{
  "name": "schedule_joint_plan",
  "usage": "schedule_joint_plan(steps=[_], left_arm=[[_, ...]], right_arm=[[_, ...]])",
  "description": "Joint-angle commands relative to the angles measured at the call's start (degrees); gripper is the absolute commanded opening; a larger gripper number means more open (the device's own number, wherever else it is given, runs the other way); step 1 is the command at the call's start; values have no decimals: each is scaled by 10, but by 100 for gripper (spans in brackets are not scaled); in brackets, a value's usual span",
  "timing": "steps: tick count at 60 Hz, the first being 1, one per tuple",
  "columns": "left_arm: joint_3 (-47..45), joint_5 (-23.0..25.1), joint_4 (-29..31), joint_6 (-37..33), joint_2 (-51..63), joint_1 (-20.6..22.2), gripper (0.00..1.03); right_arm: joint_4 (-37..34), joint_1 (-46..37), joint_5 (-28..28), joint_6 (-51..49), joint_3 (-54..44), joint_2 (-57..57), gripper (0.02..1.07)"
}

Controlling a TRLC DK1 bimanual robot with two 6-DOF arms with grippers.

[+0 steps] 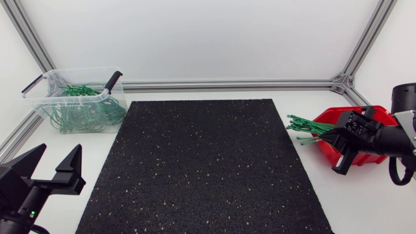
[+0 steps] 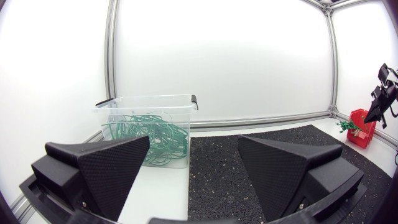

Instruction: Take a green cable tie from the red box, thread the tail through the head to close it, then place it in the transparent bin on the left.

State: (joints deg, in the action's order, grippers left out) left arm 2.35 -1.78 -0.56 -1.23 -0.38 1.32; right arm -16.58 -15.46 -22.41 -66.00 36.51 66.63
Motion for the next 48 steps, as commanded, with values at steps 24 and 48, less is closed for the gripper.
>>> schedule_joint_plan(steps=[24, 48], left_arm=[[-24, 0, 0, 9, -4, 25, 99], [-24, 0, 0, 7, -4, 19, 99]], right_arm=[[-329, -19, -156, 34, 227, 29, 8], [-612, 1, -281, -7, 372, 173, 8]])
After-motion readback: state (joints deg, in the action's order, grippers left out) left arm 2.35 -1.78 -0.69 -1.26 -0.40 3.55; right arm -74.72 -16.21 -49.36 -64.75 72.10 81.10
